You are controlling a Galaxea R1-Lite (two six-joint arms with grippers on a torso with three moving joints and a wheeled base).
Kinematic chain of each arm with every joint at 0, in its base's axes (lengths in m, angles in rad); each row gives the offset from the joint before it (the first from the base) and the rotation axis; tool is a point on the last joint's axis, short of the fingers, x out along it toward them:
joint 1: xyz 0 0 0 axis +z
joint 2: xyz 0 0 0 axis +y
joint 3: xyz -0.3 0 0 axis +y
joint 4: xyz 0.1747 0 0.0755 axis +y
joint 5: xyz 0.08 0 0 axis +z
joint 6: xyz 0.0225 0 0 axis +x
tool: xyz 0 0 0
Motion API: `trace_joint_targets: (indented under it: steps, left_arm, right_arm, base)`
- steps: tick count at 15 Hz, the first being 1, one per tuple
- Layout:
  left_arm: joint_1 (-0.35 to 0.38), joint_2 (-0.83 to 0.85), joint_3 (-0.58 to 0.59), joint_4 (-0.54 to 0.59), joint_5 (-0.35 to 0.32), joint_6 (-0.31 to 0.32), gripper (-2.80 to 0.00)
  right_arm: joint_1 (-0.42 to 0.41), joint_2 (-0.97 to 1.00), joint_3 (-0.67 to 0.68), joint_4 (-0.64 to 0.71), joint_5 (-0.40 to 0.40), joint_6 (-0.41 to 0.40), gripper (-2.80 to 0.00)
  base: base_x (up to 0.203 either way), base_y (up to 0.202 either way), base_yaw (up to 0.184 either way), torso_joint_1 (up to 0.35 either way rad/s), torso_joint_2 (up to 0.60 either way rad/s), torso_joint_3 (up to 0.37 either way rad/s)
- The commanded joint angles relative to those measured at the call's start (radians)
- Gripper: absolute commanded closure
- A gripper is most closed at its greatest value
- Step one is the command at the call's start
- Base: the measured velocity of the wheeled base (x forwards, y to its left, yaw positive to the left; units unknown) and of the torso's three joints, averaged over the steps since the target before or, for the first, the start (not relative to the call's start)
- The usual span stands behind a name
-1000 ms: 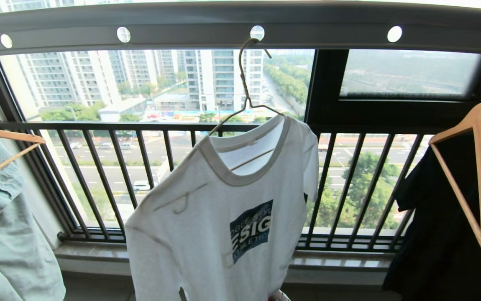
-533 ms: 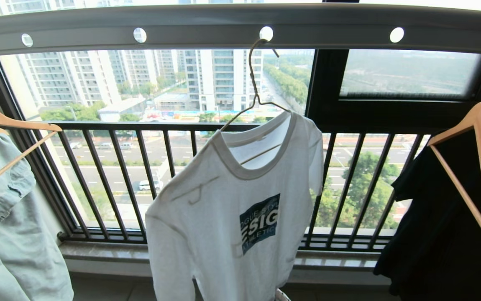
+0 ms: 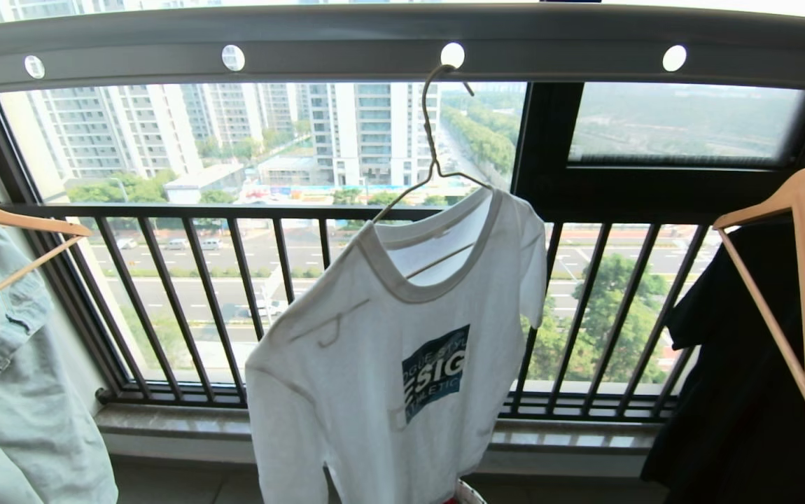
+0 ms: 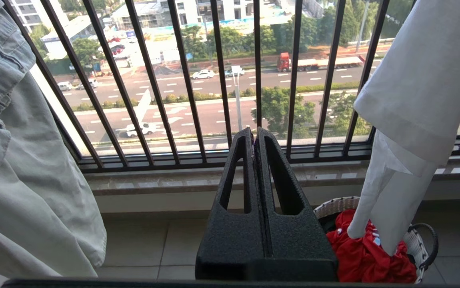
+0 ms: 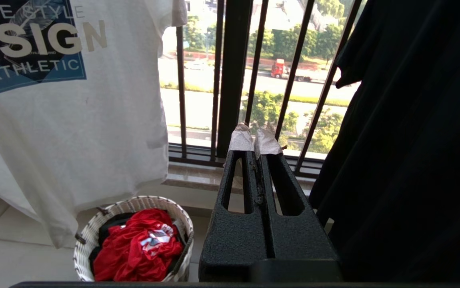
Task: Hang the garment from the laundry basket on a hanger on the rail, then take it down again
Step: Take the clothes off the clothes rack
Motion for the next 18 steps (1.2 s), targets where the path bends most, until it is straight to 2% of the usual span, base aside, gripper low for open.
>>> trace_joint_targets:
  steps: [1, 5, 18]
  left_arm:
    - [0.0, 0.0, 0.0, 0.0, 0.005, -0.009, 0.0]
    - [0.0, 0.0, 0.0, 0.0, 0.01, -0.031, 0.0]
    - [0.0, 0.0, 0.0, 0.0, 0.018, -0.034, 0.0]
  right_arm:
    - [0.0, 0.002, 0.0, 0.001, 0.0, -0.001, 0.0]
    - [0.0, 0.002, 0.0, 0.001, 0.0, -0.001, 0.0]
    - [0.0, 0.002, 0.0, 0.001, 0.0, -0.001, 0.0]
  base:
    - [0.0, 0.0, 0.0, 0.0, 0.0, 0.0]
    - [0.0, 0.0, 0.0, 0.0, 0.0, 0.0]
    - [0.0, 0.0, 0.0, 0.0, 0.0, 0.0]
